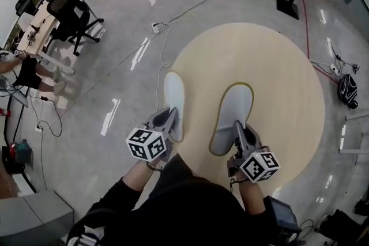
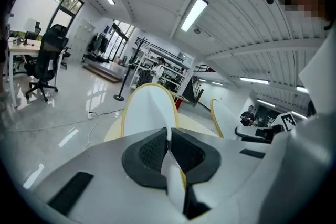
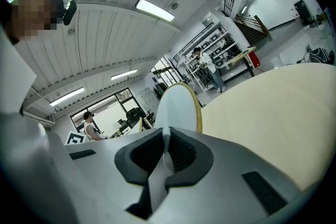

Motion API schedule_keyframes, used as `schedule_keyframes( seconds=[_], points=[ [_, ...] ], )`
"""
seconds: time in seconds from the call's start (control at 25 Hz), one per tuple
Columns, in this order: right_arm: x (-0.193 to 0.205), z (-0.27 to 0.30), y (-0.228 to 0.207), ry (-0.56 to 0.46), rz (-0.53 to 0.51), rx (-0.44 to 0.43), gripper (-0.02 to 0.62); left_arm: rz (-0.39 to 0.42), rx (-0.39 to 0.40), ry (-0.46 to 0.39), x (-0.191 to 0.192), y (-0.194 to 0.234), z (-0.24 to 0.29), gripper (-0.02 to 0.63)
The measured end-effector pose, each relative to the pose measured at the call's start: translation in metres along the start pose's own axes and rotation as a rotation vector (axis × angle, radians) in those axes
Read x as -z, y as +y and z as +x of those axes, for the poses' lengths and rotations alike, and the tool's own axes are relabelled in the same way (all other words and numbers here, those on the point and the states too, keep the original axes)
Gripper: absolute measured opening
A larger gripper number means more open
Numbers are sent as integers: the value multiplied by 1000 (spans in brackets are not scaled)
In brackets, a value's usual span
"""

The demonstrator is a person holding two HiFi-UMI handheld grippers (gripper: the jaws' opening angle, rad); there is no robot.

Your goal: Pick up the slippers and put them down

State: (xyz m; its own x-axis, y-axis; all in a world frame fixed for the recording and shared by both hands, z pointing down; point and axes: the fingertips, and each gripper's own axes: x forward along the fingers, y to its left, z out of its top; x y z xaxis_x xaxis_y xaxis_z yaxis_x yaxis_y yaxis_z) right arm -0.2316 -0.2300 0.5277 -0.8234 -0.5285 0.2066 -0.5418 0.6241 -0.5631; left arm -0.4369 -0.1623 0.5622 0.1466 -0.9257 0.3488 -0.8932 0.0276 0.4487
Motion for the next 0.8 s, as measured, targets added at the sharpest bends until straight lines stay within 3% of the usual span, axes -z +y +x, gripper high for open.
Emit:
schedule_keyframes(
  seconds=[0.44, 0.64, 0.8],
  points=[
    [46, 147, -29, 136, 66, 61, 26, -84, -9, 161, 18, 126, 93, 33],
    [87, 203, -46, 240, 110, 77, 26, -101, 14, 277, 46, 158, 137, 33],
    [118, 242, -60, 304, 122, 104, 26, -131, 5, 320, 60, 180, 157, 34]
  ],
)
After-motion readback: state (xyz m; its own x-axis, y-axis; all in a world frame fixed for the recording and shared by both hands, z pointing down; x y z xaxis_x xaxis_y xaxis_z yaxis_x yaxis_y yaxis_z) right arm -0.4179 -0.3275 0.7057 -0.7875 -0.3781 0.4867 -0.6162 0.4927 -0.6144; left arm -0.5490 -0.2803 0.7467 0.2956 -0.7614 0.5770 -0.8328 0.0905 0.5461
